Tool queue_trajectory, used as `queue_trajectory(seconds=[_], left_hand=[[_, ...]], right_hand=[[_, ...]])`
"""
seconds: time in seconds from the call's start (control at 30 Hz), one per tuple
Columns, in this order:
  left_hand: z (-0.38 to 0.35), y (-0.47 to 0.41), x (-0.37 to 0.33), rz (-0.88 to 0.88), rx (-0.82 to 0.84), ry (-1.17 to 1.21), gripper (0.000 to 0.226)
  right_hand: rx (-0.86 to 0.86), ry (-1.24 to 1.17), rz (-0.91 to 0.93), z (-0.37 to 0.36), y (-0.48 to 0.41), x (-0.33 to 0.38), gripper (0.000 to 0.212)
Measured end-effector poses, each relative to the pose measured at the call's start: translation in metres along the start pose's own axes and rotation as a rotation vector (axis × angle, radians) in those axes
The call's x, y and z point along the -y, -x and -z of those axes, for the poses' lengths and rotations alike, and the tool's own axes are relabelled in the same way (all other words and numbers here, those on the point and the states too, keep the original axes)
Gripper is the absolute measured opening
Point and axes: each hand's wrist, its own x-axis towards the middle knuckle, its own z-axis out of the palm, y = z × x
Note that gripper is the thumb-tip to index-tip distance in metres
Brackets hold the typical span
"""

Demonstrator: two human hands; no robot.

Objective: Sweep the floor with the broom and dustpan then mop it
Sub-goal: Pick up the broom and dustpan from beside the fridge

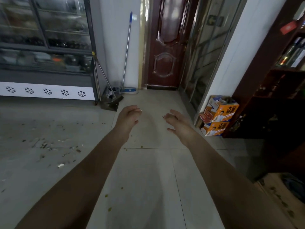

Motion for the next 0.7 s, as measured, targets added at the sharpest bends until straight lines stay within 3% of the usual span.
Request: queue_trajectory(seconds=[0.27, 0.43, 0.7], left_hand=[[-0.048, -0.131, -0.008, -0.011, -0.004, 0.002, 0.027], [-0.091, -0.222, -0.001, -0.031, -0.055, 0.006, 0.016], [-0.149, -0.374, -0.003, -0.042, -0.2, 0.061, 0.016]], right_hand=[[0.0, -0.061, -0.001, 0.03, -0.146, 0.021, 0.063], [0.062, -0.043, 0.013, 0.056, -0.261, 0.028, 0.071], [0.181, -0.009, -0.016, 0.09, -0.456, 0.054, 0.06]])
